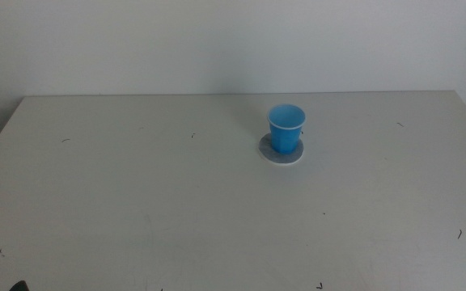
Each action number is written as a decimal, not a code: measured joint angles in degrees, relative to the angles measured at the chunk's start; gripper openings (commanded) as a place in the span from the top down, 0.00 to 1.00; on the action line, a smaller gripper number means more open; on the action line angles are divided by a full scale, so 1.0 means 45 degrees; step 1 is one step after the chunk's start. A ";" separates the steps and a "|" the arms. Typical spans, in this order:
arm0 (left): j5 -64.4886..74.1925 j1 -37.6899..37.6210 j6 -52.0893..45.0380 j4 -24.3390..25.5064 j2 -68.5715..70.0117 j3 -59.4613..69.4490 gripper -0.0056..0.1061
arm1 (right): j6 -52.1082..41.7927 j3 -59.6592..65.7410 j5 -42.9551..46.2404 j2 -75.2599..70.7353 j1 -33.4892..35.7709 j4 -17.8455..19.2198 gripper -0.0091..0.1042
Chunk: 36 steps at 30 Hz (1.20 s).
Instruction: Place an empty cup on a cup mat.
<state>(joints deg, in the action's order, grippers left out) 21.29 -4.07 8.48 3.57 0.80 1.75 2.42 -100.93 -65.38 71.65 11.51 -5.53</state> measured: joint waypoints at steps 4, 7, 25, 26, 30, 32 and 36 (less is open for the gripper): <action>0.0000 0.0000 0.0000 0.0000 0.0000 0.0000 0.01 | -0.0305 0.3545 0.2100 -0.2399 0.0000 0.0279 0.35; 0.0000 0.0000 0.0000 0.0000 0.0000 0.0000 0.01 | -0.0539 0.6707 0.4077 -0.4252 0.0000 0.0314 0.35; 0.0000 0.0000 0.0000 0.0000 0.0000 0.0000 0.01 | -0.0222 1.8629 1.1007 -1.2090 0.0000 0.0969 0.17; 0.0000 0.0000 0.0000 0.0000 0.0000 0.0000 0.01 | -0.0222 1.8944 1.1037 -1.2199 0.0000 0.1081 0.17; 0.0000 0.0000 0.0000 0.0000 0.0000 0.0000 0.01 | -0.0222 2.0362 1.1037 -1.2886 0.0000 0.1427 0.17; 0.0000 0.0000 0.0000 0.0000 0.0000 0.0000 0.01 | -0.0222 2.0877 1.1037 -1.3351 0.0000 0.1513 0.17; 0.0000 0.0000 0.0000 0.0000 0.0000 0.0000 0.01 | -0.0222 2.1636 1.1037 -1.4559 0.0000 0.1561 0.17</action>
<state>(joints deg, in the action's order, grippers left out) 21.29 -4.07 8.48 3.57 0.80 1.75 1.42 -3.57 -15.72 6.13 11.51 1.49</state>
